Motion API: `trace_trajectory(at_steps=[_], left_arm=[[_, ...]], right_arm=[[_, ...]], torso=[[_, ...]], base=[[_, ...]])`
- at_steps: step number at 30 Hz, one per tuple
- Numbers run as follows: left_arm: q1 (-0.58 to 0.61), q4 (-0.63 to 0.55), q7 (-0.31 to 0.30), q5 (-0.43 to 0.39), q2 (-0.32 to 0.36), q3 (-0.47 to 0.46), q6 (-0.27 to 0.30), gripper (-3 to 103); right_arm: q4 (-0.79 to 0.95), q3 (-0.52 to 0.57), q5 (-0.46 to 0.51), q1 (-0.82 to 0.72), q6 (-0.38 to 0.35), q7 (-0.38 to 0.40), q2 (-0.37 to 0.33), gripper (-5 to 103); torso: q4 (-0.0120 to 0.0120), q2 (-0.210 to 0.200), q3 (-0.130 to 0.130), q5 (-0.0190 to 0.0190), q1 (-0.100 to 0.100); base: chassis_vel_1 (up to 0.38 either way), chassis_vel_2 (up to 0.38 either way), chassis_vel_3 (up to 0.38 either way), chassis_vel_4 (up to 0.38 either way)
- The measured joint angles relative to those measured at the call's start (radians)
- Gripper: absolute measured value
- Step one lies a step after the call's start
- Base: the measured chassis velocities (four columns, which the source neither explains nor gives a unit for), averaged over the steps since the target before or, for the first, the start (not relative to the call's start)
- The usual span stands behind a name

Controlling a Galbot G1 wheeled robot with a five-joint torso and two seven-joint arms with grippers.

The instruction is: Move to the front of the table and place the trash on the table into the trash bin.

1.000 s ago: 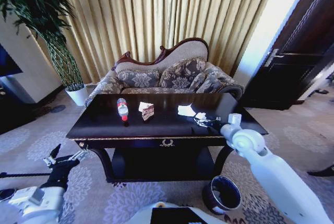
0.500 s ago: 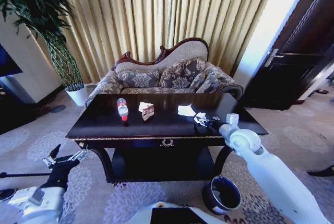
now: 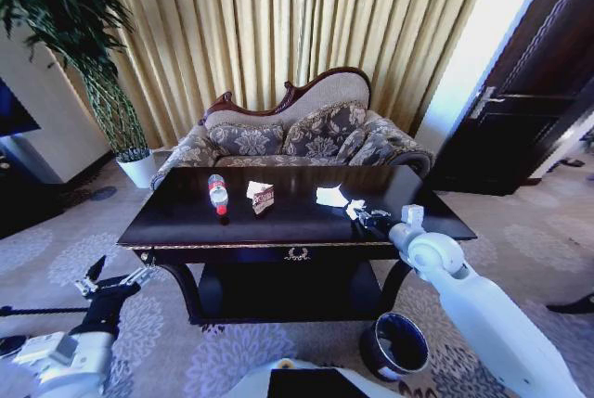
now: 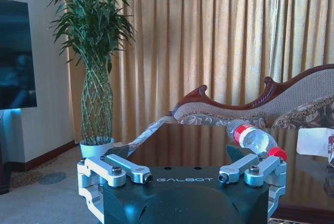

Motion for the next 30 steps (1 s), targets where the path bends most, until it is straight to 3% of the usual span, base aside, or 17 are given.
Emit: trace_trajectory(at_steps=[2, 8, 14, 16, 19, 26, 30], left_arm=[[-0.001, 0.000, 0.000, 0.000, -0.001, 0.002, 0.000, 100], [-0.002, 0.000, 0.001, 0.000, -0.001, 0.005, -0.003, 100], [-0.005, 0.000, 0.001, -0.003, -0.003, 0.001, -0.012, 100], [-0.005, 0.000, 0.001, -0.009, -0.002, -0.008, -0.014, 100], [-0.007, 0.000, 0.001, -0.021, 0.002, -0.017, -0.016, 100], [-0.014, 0.000, 0.001, -0.078, 0.019, -0.068, -0.017, 100], [-0.014, 0.000, 0.006, -0.129, 0.034, -0.113, -0.018, 100]], right_arm=[[0.000, 0.001, 0.000, -0.001, 0.001, 0.000, -0.001, 1], [0.013, 0.009, 0.000, -0.008, 0.012, 0.000, -0.001, 0], [0.061, 0.097, -0.018, -0.061, 0.117, 0.005, 0.012, 0], [0.100, 0.160, -0.061, -0.116, 0.198, 0.024, 0.017, 0], [0.130, 0.198, -0.076, -0.148, 0.226, 0.040, 0.021, 0], [0.261, 0.289, -0.090, -0.251, 0.237, 0.059, 0.054, 0], [0.388, 0.386, -0.103, -0.403, 0.234, 0.059, 0.102, 0]], torso=[[0.0000, 0.000, 0.000, 0.0000, 0.000], [0.0001, 0.000, 0.000, 0.0001, 0.000], [0.0001, 0.000, 0.000, -0.0001, 0.000], [-0.0001, 0.000, 0.000, 0.0000, 0.000], [0.0000, 0.000, 0.000, 0.0000, 0.000], [0.0003, 0.000, 0.000, 0.0001, 0.000], [-0.0001, 0.000, 0.000, -0.0001, 0.000]], base=[[0.000, 0.000, 0.000, 0.000], [0.000, 0.000, 0.000, 0.000], [0.000, 0.000, 0.000, 0.000], [0.000, 0.000, 0.000, 0.000], [0.000, 0.000, 0.000, 0.000], [0.000, 0.000, 0.000, 0.000], [0.000, 0.000, 0.000, 0.000]])
